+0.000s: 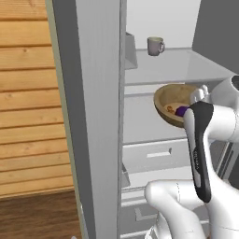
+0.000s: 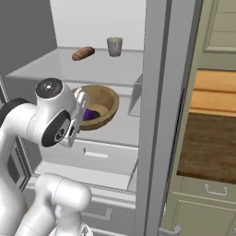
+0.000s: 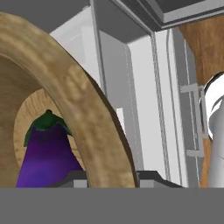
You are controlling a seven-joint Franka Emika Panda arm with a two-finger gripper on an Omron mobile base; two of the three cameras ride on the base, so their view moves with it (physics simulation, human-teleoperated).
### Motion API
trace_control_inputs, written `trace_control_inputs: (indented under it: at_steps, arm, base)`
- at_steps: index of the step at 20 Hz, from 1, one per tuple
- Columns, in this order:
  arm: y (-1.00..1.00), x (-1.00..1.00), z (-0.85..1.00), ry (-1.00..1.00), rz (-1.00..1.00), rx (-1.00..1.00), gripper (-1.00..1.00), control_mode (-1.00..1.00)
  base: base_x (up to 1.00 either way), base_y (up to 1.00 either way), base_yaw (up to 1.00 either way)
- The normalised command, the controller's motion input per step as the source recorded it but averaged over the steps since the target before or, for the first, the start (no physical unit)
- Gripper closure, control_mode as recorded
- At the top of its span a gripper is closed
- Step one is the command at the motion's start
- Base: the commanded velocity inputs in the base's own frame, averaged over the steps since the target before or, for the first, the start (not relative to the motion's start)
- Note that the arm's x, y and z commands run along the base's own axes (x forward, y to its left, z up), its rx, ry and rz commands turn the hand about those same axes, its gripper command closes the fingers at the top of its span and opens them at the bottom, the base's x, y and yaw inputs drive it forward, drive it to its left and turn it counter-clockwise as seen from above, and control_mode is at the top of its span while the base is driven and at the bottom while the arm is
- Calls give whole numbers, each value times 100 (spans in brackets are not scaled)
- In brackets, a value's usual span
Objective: Pick the chicken drumstick and eggplant from their plates and place them in the bowl. Then put the bowl in the fridge.
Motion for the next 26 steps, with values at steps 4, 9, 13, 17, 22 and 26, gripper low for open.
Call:
trace_control_inputs:
  at_steps: [4, 9, 13, 17, 22, 26]
  arm:
    - [-6, 34, -46, 26, 10, 0, 100, -100]
    - [-9, 97, -75, 11, 19, 0, 100, -100]
    - [-12, 100, -72, 0, 17, 0, 100, -100]
    - [-8, 100, -47, 1, 13, 0, 100, -100]
    - [0, 74, -29, 1, 2, 0, 100, -100]
    - [1, -9, -55, -4, 4, -1, 100, -100]
  base:
    - [0, 0, 0]
    - [0, 0, 0]
    - [0, 0, 0]
    - [0, 0, 0]
    - [0, 0, 0]
    - [0, 0, 0]
